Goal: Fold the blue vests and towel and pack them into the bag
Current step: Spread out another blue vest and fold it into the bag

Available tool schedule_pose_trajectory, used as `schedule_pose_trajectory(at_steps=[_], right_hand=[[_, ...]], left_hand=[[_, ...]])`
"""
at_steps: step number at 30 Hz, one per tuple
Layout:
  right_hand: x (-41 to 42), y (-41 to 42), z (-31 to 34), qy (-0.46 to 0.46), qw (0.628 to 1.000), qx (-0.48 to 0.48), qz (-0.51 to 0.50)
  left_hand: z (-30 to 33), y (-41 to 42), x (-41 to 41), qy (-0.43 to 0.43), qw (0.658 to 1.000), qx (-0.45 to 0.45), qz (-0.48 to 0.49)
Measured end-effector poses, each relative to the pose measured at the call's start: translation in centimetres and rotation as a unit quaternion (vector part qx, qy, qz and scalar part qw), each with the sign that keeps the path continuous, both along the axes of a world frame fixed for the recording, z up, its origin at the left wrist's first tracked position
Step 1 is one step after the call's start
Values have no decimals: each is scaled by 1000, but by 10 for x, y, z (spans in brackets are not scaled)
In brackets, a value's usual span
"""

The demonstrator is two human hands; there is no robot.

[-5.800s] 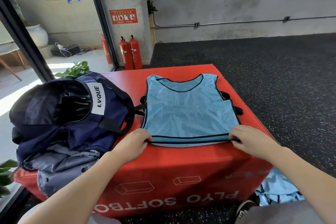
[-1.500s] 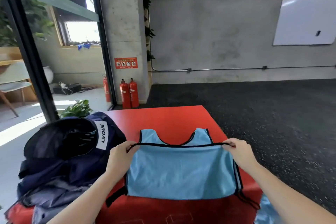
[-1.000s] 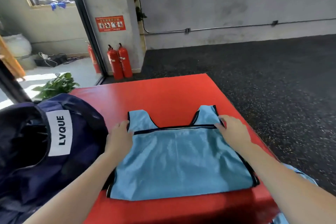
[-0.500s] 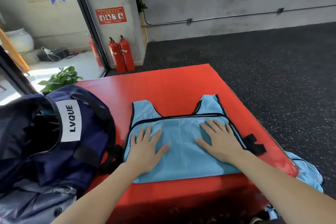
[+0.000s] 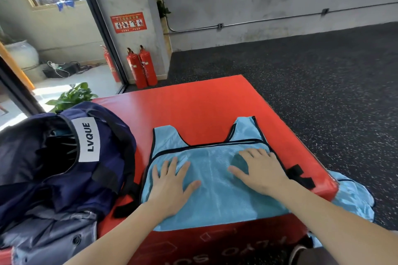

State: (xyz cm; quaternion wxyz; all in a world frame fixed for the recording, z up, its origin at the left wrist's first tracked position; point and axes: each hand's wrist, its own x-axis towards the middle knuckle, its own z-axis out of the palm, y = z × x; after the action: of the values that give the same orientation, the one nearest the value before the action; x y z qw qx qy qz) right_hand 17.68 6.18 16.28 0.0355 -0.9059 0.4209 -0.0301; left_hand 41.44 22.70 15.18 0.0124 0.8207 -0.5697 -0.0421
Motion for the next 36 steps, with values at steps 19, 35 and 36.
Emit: schedule_pose_trajectory(at_steps=[19, 35, 36], right_hand=[[31, -164, 3, -210, 965, 108, -115], [25, -187, 5, -389, 898, 125, -162], [24, -186, 7, -408, 888, 136, -161]], left_hand=[[26, -254, -37, 194, 969, -149, -47], [7, -284, -27, 312, 922, -220, 54], [7, -283, -26, 341, 909, -230, 73]])
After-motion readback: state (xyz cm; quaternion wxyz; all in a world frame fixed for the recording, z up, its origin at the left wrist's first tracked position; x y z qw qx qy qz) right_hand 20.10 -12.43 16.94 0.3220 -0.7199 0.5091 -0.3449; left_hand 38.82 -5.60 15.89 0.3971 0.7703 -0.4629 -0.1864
